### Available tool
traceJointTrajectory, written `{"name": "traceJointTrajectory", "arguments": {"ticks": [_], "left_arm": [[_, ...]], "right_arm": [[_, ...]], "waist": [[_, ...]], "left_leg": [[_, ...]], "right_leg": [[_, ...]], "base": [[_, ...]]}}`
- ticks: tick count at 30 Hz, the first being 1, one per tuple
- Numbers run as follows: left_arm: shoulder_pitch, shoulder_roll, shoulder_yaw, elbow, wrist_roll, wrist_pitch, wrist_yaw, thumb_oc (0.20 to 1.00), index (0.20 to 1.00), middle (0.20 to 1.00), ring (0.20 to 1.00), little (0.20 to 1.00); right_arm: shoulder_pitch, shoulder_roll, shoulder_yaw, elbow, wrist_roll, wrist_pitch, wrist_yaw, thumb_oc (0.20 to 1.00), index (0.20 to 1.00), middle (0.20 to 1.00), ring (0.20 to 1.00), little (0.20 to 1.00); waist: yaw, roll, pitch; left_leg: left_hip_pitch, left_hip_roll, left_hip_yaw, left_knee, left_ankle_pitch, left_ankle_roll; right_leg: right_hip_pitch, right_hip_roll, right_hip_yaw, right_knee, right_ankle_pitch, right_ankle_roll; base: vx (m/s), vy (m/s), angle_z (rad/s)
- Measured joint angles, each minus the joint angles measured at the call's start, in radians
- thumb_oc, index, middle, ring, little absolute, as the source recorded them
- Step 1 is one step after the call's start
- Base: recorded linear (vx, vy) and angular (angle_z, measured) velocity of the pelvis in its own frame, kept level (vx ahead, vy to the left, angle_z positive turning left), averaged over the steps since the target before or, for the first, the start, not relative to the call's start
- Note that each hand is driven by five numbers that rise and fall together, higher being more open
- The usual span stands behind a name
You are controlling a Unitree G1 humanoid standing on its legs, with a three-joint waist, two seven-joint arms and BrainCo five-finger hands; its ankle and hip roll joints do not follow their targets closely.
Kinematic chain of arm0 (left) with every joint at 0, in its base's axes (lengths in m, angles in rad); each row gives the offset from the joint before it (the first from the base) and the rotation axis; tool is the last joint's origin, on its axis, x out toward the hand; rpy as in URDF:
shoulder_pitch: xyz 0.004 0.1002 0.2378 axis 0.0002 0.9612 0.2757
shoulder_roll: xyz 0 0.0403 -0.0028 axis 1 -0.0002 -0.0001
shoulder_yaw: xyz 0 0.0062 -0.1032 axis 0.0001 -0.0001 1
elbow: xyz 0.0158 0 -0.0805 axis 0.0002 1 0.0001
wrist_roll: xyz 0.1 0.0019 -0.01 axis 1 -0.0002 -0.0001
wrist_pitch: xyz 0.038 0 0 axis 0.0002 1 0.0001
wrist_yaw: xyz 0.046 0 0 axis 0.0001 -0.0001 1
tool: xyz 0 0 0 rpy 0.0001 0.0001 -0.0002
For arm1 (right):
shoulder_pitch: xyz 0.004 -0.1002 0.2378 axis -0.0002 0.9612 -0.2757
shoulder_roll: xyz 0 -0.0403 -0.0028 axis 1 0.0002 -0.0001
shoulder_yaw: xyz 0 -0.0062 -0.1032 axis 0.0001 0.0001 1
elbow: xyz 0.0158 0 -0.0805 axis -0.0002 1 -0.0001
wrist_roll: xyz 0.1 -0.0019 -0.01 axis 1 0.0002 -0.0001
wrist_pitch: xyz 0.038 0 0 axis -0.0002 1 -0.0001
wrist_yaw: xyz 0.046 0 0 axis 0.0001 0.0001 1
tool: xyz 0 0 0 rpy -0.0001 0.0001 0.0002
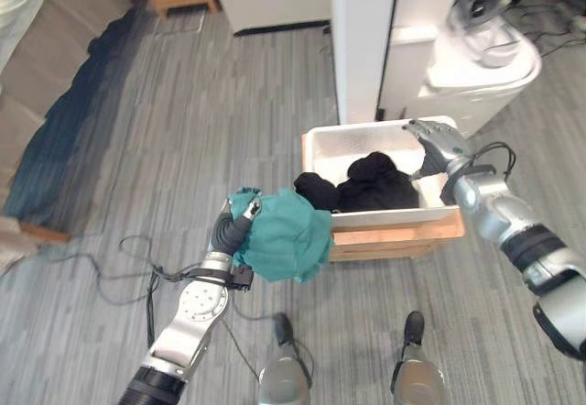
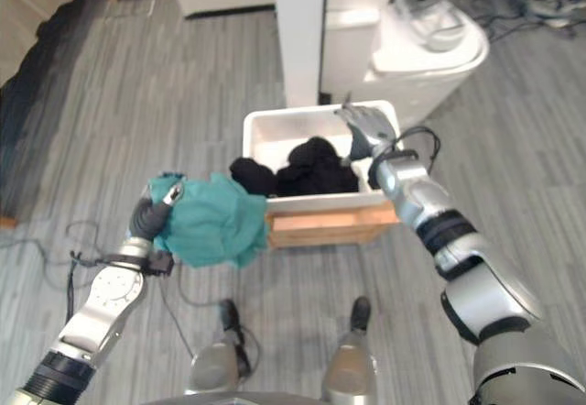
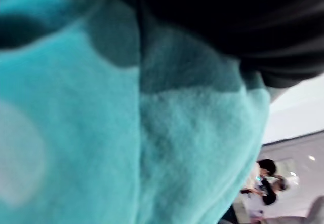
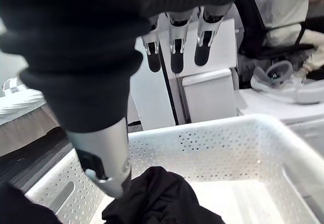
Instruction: Tidy up the quilt and then pick up the clothes from the bed and put them into the laundry hamper.
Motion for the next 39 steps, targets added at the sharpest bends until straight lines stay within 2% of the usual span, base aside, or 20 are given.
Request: {"name": "traceJointTrajectory", "arguments": {"ticks": [1, 2, 3, 4, 5, 6, 7, 9, 10, 12, 14, 20, 23, 26, 30, 31, 32, 33, 36, 39], "left_arm": [[-0.021, 0.001, 0.003, -0.005, 0.0, 0.0, 0.001, 0.2, 0.2, 0.2, 0.2, 0.2], [-0.05, 0.003, 0.018, -0.034, 0.0, 0.005, 0.004, 0.2, 0.2, 0.2, 0.2, 0.2], [-0.055, 0.003, 0.031, -0.047, -0.001, -0.002, 0.007, 0.2, 0.2, 0.2, 0.2, 0.2], [-0.069, 0.003, 0.039, -0.05, -0.001, -0.014, 0.015, 0.2, 0.2, 0.2, 0.2, 0.2], [-0.1, -0.009, 0.034, -0.05, 0.0, -0.002, 0.023, 0.2, 0.2, 0.2, 0.2, 0.2], [-0.148, -0.035, 0.037, -0.05, 0.001, 0.013, 0.044, 0.2, 0.2, 0.2, 0.2, 0.2], [-0.231, -0.065, 0.059, 0.002, 0.011, 0.001, 0.1, 0.2, 0.2, 0.2, 0.2, 0.2], [-0.293, -0.054, 0.069, 0.09, 0.038, 0.008, 0.141, 0.2, 0.2, 0.2, 0.2, 0.2], [-0.321, -0.041, 0.077, 0.169, 0.074, 0.012, 0.179, 0.2, 0.2, 0.2, 0.2, 0.2], [-0.371, -0.011, 0.066, 0.311, 0.123, 0.035, 0.214, 0.2, 0.2, 0.2, 0.2, 0.2], [-0.375, -0.02, 0.052, 0.337, 0.13, 0.053, 0.232, 0.2, 0.2, 0.2, 0.2, 0.2], [-0.482, 0.023, -0.001, 0.511, 0.172, 0.077, 0.284, 0.2, 0.2, 0.2, 0.2, 0.2], [-0.535, 0.029, -0.038, 0.538, 0.216, 0.078, 0.315, 0.2, 0.2, 0.2, 0.2, 0.2], [-0.57, 0.028, -0.086, 0.579, 0.249, 0.089, 0.317, 0.2, 0.2, 0.2, 0.2, 0.2], [-0.599, 0.028, -0.125, 0.708, 0.286, 0.096, 0.328, 0.2, 0.2, 0.2, 0.2, 0.2], [-0.61, 0.028, -0.126, 0.729, 0.287, 0.102, 0.329, 0.2, 0.2, 0.2, 0.2, 0.2], [-0.616, 0.028, -0.134, 0.749, 0.288, 0.107, 0.332, 0.304, 0.304, 0.304, 0.304, 0.304], [-0.629, 0.027, -0.143, 0.81, 0.31, 0.113, 0.332, 1.0, 1.0, 1.0, 1.0, 1.0], [-0.634, 0.022, -0.136, 0.883, 0.305, 0.14, 0.33, 1.0, 1.0, 1.0, 1.0, 1.0], [-0.633, 0.018, -0.125, 0.89, 0.279, 0.137, 0.327, 1.0, 1.0, 1.0, 1.0, 1.0]], "right_arm": [[0.04, -0.004, -0.024, -0.01, 0.0, -0.001, -0.002, 1.0, 1.0, 1.0, 1.0, 1.0], [0.151, 0.001, -0.133, -0.076, 0.001, 0.008, -0.013, 1.0, 1.0, 1.0, 1.0, 1.0], [0.171, -0.005, -0.142, -0.078, 0.001, 0.015, -0.015, 1.0, 1.0, 1.0, 1.0, 1.0], [0.178, -0.023, -0.133, -0.06, 0.001, 0.026, -0.013, 1.0, 1.0, 1.0, 1.0, 1.0], [0.242, -0.011, -0.192, -0.092, 0.006, 0.028, -0.013, 1.0, 1.0, 1.0, 1.0, 1.0], [0.361, 0.047, -0.327, -0.177, 0.009, 0.023, -0.017, 1.0, 1.0, 1.0, 1.0, 1.0], [0.523, 0.117, -0.398, -0.263, 0.029, 0.021, -0.04, 1.0, 1.0, 1.0, 1.0, 1.0], [0.614, 0.093, -0.332, -0.237, 0.05, 0.019, -0.013, 1.0, 1.0, 1.0, 1.0, 1.0], [0.691, 0.089, -0.329, -0.202, 0.058, 0.021, -0.006, 1.0, 1.0, 1.0, 1.0, 1.0], [0.76, 0.081, -0.331, -0.148, 0.093, 0.027, -0.003, 1.0, 1.0, 1.0, 1.0, 1.0], [0.8, 0.067, -0.337, -0.145, 0.097, 0.028, 0.008, 1.0, 1.0, 1.0, 1.0, 1.0], [0.876, 0.077, -0.336, -0.145, 0.144, 0.012, 0.011, 1.0, 1.0, 1.0, 1.0, 1.0], [0.866, 0.075, -0.331, -0.141, 0.144, 0.009, 0.009, 1.0, 1.0, 1.0, 1.0, 1.0], [0.802, 0.075, -0.309, -0.126, 0.146, 0.001, -0.005, 1.0, 1.0, 1.0, 1.0, 1.0], [0.736, 0.086, -0.287, -0.111, 0.168, -0.009, -0.04, 1.0, 1.0, 1.0, 1.0, 1.0], [0.717, 0.088, -0.284, -0.112, 0.173, -0.009, -0.044, 1.0, 1.0, 1.0, 1.0, 1.0], [0.71, 0.091, -0.276, -0.107, 0.177, -0.011, -0.053, 1.0, 1.0, 1.0, 1.0, 1.0], [0.691, 0.094, -0.259, -0.107, 0.181, -0.01, -0.063, 1.0, 1.0, 1.0, 1.0, 1.0], [0.681, 0.1, -0.239, -0.095, 0.181, -0.011, -0.067, 1.0, 1.0, 1.0, 1.0, 1.0], [0.681, 0.11, -0.216, -0.053, 0.181, -0.008, -0.069, 1.0, 1.0, 1.0, 1.0, 1.0]], "waist": [[-0.024, -0.013, -0.004], [-0.028, -0.02, -0.016], [-0.031, -0.024, -0.02], [-0.056, -0.025, -0.022], [-0.086, -0.031, -0.027], [-0.099, -0.031, -0.029], [-0.113, -0.039, -0.067], [-0.145, -0.044, -0.109], [-0.205, -0.045, -0.134], [-0.25, -0.038, -0.145], [-0.279, -0.028, -0.149], [-0.323, 0.02, -0.156], [-0.324, 0.037, -0.141], [-0.333, 0.04, -0.073], [-0.342, 0.038, -0.025], [-0.342, 0.034, -0.006], [-0.346, 0.029, 0.015], [-0.346, 0.027, 0.051], [-0.344, 0.026, 0.098], [-0.332, 0.023, 0.103]], "left_leg": [[0.014, 0.001, 0.01, 0.002, -0.01, -0.009], [0.017, 0.003, 0.02, 0.0, -0.01, -0.007], [0.021, 0.005, 0.026, -0.001, -0.011, -0.008], [0.029, 0.006, 0.031, -0.001, -0.011, -0.008], [0.036, 0.006, 0.039, 0.005, -0.012, -0.01], [0.042, 0.01, 0.046, 0.005, -0.011, -0.009], [0.057, 0.014, 0.061, 0.001, -0.011, -0.009], [0.076, 0.012, 0.093, -0.001, -0.022, -0.015], [0.1, 0.007, 0.117, 0.0, -0.023, -0.019], [0.118, 0.012, 0.152, -0.002, -0.032, -0.025], [0.127, 0.014, 0.164, -0.001, -0.038, -0.027], [0.075, 0.001, 0.2, -0.002, -0.038, -0.036], [0.027, -0.017, 0.218, -0.002, -0.03, -0.026], [0.007, -0.027, 0.23, -0.002, -0.026, -0.02], [-0.042, -0.03, 0.25, -0.002, -0.027, -0.022], [-0.048, -0.032, 0.249, 0.001, -0.017, -0.013], [-0.054, -0.032, 0.251, -0.003, -0.017, -0.013], [-0.058, -0.028, 0.251, -0.003, -0.015, -0.014], [-0.063, -0.024, 0.258, -0.001, -0.015, -0.014], [-0.057, -0.023, 0.25, 0.002, -0.015, -0.015]], "right_leg": [[0.002, 0.001, 0.018, 0.0, -0.006, 0.001], [0.004, 0.004, 0.024, 0.0, -0.01, -0.002], [-0.002, 0.005, 0.032, -0.001, -0.01, -0.002], [-0.002, 0.005, 0.039, -0.005, -0.011, -0.001], [-0.005, 0.007, 0.047, 0.0, -0.018, -0.002], [0.007, 0.01, 0.041, 0.001, -0.022, 0.0], [0.01, 0.014, 0.056, 0.0, -0.022, 0.0], [0.005, 0.012, 0.08, -0.002, -0.02, 0.004], [0.007, 0.011, 0.101, -0.003, -0.015, -0.001], [0.004, 0.018, 0.131, -0.001, -0.015, 0.0], [-0.008, 0.023, 0.138, -0.005, -0.017, 0.005], [-0.093, 0.011, 0.172, -0.005, -0.013, 0.009], [-0.156, -0.004, 0.187, -0.005, 0.01, 0.019], [-0.193, -0.009, 0.208, -0.005, 0.025, 0.025], [-0.263, -0.01, 0.217, -0.005, 0.027, 0.024], [-0.266, -0.01, 0.216, 0.001, 0.046, 0.024], [-0.277, -0.009, 0.217, -0.004, 0.053, 0.018], [-0.281, -0.005, 0.217, -0.005, 0.052, 0.019], [-0.293, 0.0, 0.221, 0.001, 0.066, 0.003], [-0.282, 0.0, 0.206, 0.001, 0.068, 0.001]], "base": [[0.0, -0.002, -0.27], [-0.02, -0.003, -0.28], [0.09, 0.006, -0.25], [0.13, 0.01, -0.22], [0.16, 0.013, 0.03], [0.07, 0.0, -0.09], [0.06, 0.003, -0.29], [0.04, 0.003, -0.53], [0.02, 0.006, -0.41], [0.0, 0.011, -0.51], [-0.04, 0.002, -0.29], [-0.08, 0.022, -0.18], [-0.12, 0.016, -0.15], [-0.11, 0.016, -0.14], [-0.1, 0.004, -0.16], [0.0, 0.017, -0.04], [-0.01, 0.006, -0.03], [-0.07, -0.028, -0.09], [-0.02, -0.02, -0.09], [0.0, -0.013, 0.04]]}}
